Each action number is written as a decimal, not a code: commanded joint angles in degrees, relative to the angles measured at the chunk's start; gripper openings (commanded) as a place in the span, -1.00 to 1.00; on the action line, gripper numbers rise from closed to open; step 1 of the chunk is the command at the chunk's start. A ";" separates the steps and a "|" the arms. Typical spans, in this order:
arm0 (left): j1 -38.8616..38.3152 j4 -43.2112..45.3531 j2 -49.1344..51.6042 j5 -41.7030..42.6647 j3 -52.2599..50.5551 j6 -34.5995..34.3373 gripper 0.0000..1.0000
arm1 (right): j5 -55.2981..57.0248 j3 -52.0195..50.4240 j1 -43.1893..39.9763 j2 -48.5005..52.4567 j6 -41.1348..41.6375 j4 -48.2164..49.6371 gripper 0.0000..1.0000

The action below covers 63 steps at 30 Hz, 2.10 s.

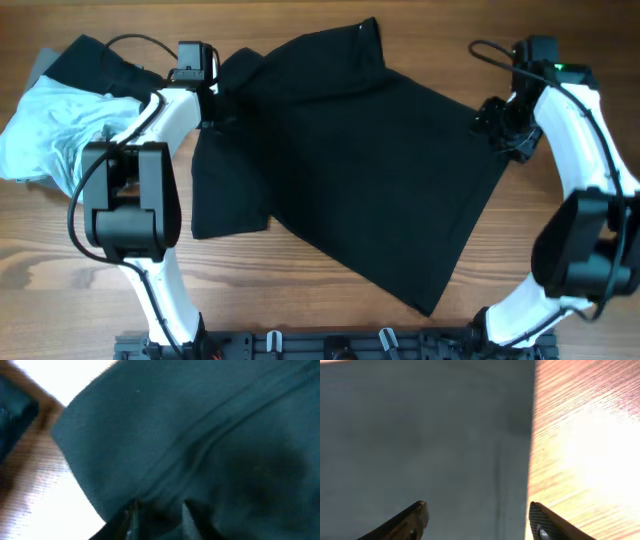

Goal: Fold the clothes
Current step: 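Lift and drag the black T-shirt leftward to spread it flat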

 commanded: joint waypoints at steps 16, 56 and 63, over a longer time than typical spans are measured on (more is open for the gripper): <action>0.31 -7.52 -21.51 -1.09 -2.43 -0.59 0.69 | -1.95 -0.79 -6.45 14.08 -5.42 11.72 0.19; -5.88 -11.52 -19.85 17.73 -11.91 13.40 0.17 | -23.69 12.61 -22.34 -11.58 -18.75 -15.19 0.36; -7.72 7.72 -14.32 20.46 -16.83 12.92 -0.89 | -23.76 9.75 -20.17 -11.50 -19.58 -15.82 0.36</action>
